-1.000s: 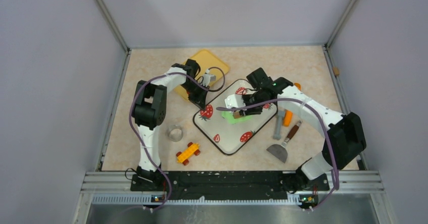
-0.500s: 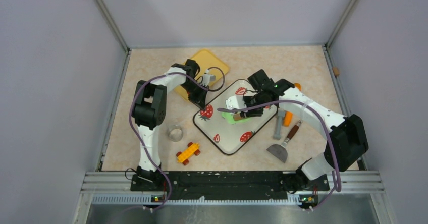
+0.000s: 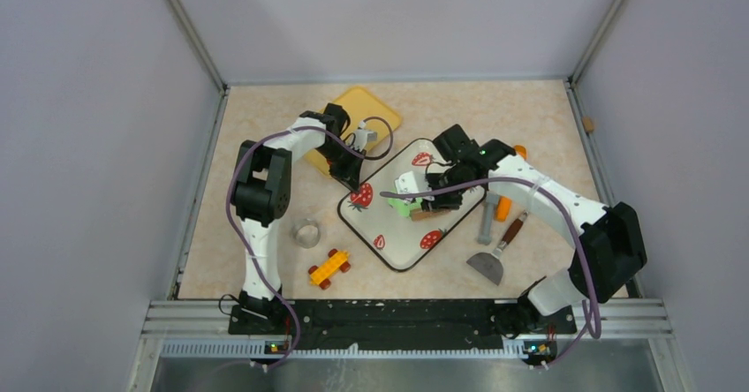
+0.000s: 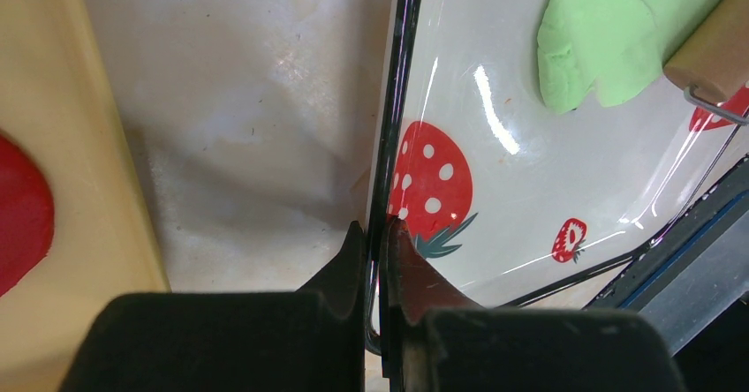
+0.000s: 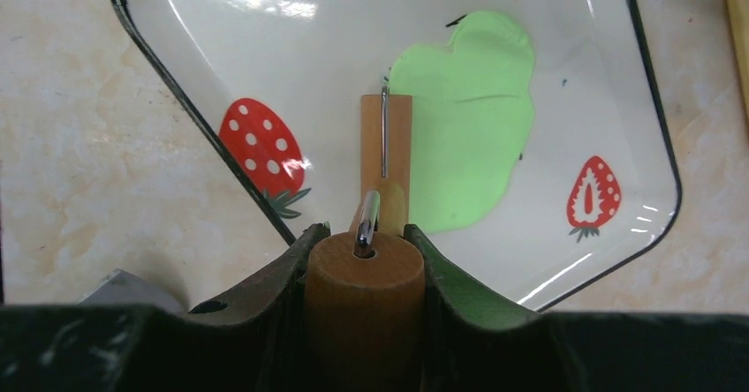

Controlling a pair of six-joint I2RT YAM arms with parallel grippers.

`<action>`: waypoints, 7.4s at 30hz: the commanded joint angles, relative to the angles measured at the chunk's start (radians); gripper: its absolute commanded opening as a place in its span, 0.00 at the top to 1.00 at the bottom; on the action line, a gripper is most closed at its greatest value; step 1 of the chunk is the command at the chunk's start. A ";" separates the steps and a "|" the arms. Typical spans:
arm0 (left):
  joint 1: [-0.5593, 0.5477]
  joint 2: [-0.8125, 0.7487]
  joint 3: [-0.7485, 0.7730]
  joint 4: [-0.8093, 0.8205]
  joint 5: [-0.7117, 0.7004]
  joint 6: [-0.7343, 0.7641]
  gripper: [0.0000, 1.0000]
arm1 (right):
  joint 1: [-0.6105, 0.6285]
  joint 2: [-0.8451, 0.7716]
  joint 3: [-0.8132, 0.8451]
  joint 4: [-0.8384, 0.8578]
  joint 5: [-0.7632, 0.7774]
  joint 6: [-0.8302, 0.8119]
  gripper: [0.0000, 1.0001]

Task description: Roll out the dumpling wrappers from the dough

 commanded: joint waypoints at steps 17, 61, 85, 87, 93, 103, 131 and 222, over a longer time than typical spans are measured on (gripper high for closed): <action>-0.008 0.036 0.004 0.059 0.001 -0.051 1.00 | -0.174 -0.016 0.203 -0.045 -0.222 0.565 1.00; -0.003 0.018 -0.020 0.051 -0.020 -0.046 1.00 | -0.337 0.378 0.137 0.375 -0.293 1.467 1.00; 0.007 0.013 -0.041 0.073 -0.012 -0.054 1.00 | -0.419 0.305 0.103 0.265 0.066 1.331 1.00; 0.007 0.014 -0.039 0.071 -0.011 -0.055 1.00 | -0.430 0.296 0.099 0.261 0.074 1.324 1.00; 0.007 0.016 -0.036 0.073 -0.010 -0.055 1.00 | -0.473 0.270 0.079 0.247 0.099 1.291 1.00; 0.008 0.025 -0.023 0.071 -0.004 -0.058 1.00 | -0.573 0.252 0.029 0.243 0.178 1.218 1.00; 0.008 0.036 -0.027 0.076 -0.005 -0.062 1.00 | -0.711 0.255 -0.003 0.271 0.286 1.096 1.00; 0.009 0.058 0.007 0.028 0.033 -0.048 1.00 | -0.144 -0.008 0.051 0.322 0.134 0.143 1.00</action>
